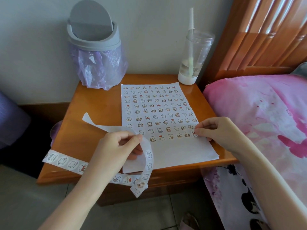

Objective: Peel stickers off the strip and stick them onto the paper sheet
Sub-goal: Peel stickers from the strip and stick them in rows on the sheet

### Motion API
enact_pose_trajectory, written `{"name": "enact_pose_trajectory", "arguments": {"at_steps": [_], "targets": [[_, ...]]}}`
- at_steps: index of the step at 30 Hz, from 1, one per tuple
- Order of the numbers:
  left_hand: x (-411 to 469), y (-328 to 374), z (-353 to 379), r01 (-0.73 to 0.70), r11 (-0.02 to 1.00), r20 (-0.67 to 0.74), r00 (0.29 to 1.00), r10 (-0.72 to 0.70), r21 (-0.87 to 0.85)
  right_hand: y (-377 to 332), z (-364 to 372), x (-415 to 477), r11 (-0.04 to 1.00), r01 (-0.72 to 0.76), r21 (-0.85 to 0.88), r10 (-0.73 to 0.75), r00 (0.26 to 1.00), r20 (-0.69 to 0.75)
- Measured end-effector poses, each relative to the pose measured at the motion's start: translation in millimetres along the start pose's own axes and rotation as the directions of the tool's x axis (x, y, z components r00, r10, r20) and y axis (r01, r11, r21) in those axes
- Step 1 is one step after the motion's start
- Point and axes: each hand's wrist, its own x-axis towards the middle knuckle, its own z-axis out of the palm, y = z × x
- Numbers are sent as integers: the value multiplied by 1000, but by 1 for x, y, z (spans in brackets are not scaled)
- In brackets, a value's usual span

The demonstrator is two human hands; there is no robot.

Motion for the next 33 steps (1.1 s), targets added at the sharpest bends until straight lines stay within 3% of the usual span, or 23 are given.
{"name": "enact_pose_trajectory", "arguments": {"at_steps": [15,24,33], "targets": [[0,0,0,-9,1000,14,1000,8,25,3,5,1,999,32,-37,-34,998,-46],[0,0,0,-13,999,7,1000,13,29,10,6,2,989,122,-88,-129,989,-68],[0,1,0,5,999,-1,1000,-5,32,12,6,5,994,87,-59,-91,992,-83]]}}
